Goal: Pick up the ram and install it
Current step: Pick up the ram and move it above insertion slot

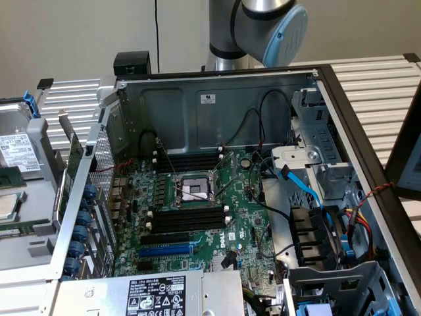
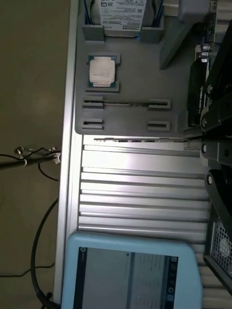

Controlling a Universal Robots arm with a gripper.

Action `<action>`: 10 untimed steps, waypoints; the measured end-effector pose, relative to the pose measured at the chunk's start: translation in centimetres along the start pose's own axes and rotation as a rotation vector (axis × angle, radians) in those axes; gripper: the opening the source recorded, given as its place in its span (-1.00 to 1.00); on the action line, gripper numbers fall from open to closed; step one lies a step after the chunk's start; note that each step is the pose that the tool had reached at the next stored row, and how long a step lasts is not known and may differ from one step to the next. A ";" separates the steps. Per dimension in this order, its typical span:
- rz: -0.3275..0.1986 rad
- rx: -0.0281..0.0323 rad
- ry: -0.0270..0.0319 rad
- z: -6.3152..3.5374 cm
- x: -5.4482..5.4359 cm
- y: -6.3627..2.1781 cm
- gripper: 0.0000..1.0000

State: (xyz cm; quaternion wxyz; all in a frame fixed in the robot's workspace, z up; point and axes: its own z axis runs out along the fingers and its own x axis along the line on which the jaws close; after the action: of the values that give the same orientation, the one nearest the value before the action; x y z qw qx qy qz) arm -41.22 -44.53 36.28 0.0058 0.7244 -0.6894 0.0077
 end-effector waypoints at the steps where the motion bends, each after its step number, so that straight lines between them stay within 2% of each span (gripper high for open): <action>1: 0.000 0.0000 -0.0005 -0.44 0.2 -0.29 -0.76; 5: 0.000 -0.0007 -0.0026 -2.26 0.7 -1.49 -0.76; 8: -0.002 -0.0009 -0.0093 -3.60 0.8 -2.36 -0.76; 10: -0.003 -0.0014 -0.0104 -4.40 0.9 -3.10 -0.76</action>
State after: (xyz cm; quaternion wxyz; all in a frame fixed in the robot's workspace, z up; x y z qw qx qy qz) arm -38.09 -45.20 40.70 0.0027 0.7254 -0.6883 0.0034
